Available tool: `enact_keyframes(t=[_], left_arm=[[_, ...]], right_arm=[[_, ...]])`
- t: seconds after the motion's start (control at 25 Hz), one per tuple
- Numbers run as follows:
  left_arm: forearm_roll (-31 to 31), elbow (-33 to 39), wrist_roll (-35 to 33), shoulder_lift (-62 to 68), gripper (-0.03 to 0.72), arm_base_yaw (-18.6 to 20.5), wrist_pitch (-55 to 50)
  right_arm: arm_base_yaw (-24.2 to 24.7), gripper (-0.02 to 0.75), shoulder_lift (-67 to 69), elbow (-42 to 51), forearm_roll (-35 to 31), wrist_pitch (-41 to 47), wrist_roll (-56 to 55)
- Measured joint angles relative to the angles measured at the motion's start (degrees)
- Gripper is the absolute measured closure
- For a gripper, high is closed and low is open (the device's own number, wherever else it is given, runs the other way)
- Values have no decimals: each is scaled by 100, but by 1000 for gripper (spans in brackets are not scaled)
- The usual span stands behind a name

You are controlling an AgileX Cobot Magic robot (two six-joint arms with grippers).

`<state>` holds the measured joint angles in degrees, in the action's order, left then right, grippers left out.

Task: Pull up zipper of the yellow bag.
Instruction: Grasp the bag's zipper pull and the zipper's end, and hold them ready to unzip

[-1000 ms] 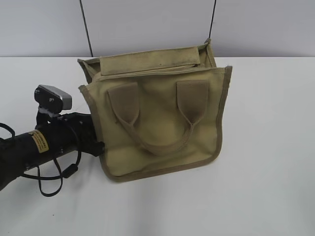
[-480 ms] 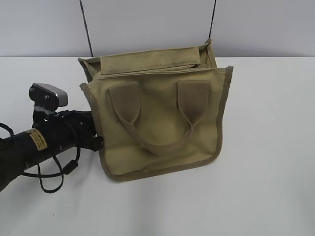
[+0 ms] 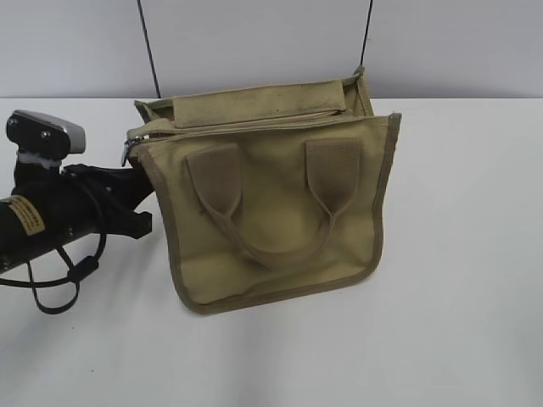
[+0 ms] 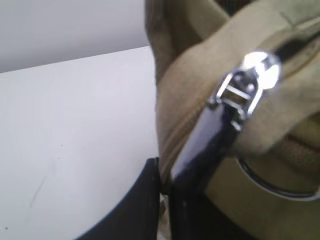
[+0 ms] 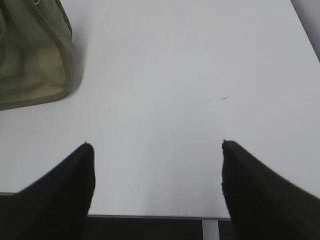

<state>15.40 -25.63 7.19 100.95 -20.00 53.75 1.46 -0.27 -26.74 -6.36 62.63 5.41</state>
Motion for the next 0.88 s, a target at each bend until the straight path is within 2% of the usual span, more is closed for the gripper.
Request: enact_keyframes(t=[0.4,0.72,0.88], left_arm=[[101,6,-20,-1775,680,0,-2251],[203,-25,-23,-2254,680,0,-2983],[251,-282,-23,-2254,680,0,-3311]], right_arm=[[0,162,0,0,0,0,0],[-22,162,0,-13,0,0,-157],[-40,162,339,-448,-83,-30,-232]])
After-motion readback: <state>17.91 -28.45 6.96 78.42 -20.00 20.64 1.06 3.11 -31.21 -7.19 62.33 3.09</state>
